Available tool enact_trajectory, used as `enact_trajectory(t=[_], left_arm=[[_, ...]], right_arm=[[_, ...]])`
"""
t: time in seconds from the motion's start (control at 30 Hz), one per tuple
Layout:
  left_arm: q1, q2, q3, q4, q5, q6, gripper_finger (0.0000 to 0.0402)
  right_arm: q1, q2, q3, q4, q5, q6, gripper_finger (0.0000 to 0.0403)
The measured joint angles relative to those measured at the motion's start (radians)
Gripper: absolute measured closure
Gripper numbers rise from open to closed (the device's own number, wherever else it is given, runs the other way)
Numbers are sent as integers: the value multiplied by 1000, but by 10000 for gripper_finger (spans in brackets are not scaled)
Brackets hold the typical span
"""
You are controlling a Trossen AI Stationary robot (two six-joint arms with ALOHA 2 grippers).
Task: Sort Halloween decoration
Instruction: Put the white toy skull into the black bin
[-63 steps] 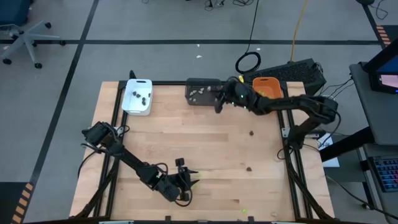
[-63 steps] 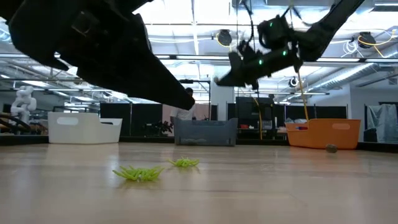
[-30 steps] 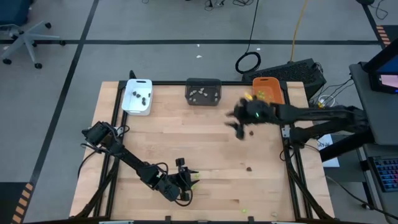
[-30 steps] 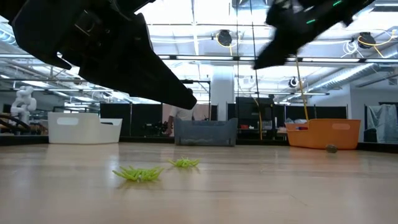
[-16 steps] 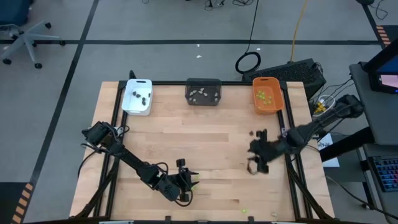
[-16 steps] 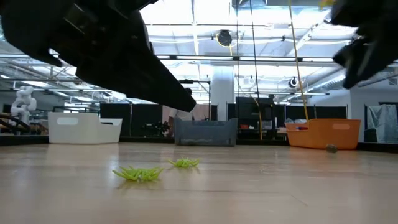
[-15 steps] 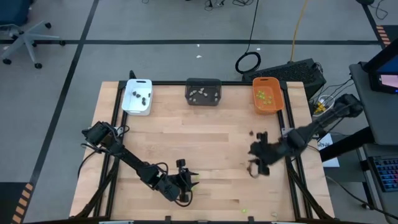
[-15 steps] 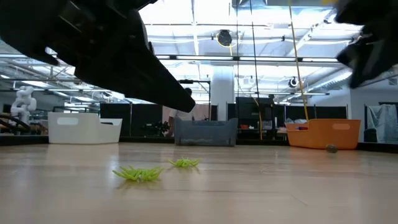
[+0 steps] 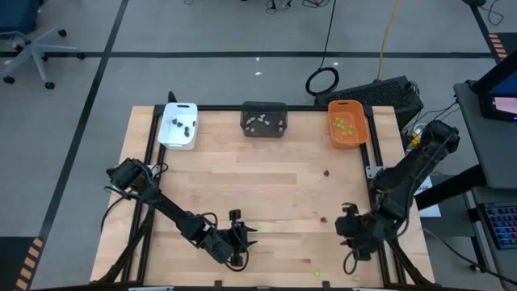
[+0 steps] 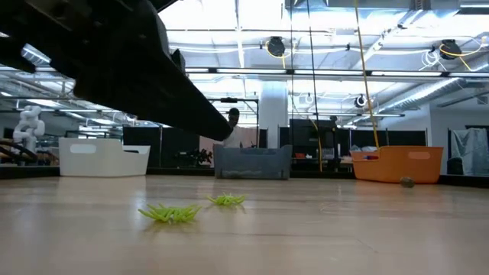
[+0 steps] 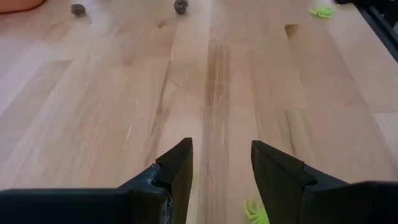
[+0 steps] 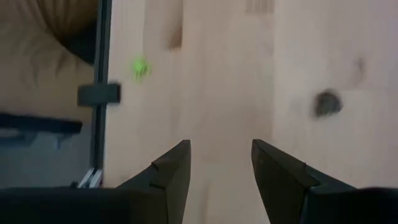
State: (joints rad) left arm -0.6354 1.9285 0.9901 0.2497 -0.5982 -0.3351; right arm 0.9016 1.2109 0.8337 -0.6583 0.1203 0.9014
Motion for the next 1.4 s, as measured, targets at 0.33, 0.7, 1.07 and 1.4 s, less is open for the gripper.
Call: enact_trajectory(t=[0.33,0.7,1.07,1.4], left_arm=[[-2,0,0,-6,2,0,240],[-2,0,0,-14,2,9,240],[0,0,0,-48,1,60,240],[0,0,0,-50,1,62,240]], right_arm=[[137,331,300,-246,-49,91,248],[232,651,601,-460,-81,310,240],[280,729,626,-436,-95,408,207],[319,743,626,-419,-95,426,222]])
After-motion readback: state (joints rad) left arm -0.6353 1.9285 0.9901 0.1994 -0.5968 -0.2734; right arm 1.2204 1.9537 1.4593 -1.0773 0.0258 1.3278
